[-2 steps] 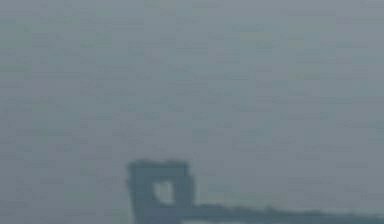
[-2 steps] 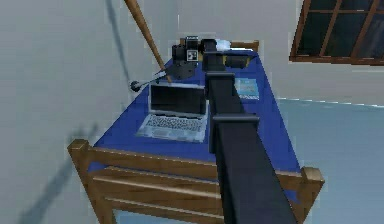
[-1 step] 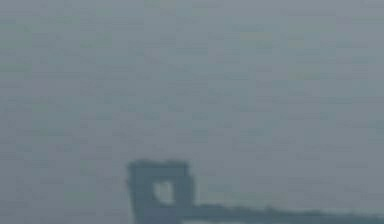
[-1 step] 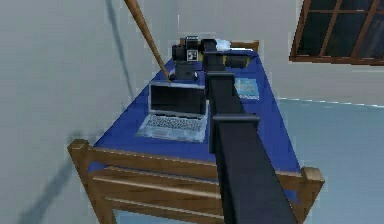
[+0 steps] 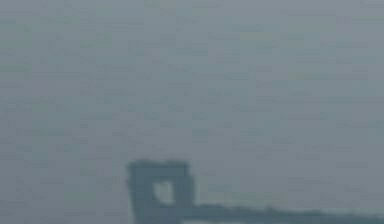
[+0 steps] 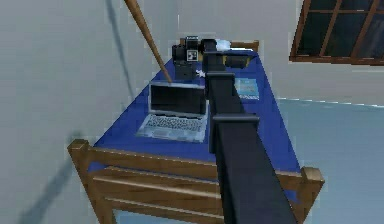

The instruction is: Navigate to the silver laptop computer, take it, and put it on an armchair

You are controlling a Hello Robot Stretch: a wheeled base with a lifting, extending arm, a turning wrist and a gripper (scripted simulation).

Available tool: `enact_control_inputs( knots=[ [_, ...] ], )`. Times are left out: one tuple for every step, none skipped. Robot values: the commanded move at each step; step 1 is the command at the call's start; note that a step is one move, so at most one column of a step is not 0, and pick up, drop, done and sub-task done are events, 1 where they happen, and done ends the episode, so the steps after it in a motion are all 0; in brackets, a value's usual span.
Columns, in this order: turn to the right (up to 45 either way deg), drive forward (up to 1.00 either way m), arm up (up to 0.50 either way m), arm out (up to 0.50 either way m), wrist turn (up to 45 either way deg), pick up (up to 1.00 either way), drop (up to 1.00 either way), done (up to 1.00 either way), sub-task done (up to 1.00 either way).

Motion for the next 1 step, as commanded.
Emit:
enact_control_inputs(
  knots=[
    [0.0, 0.00, -0.30, 0.00, 0.0, 0.00, 0.00, 0.00, 0.00]
  ],
)
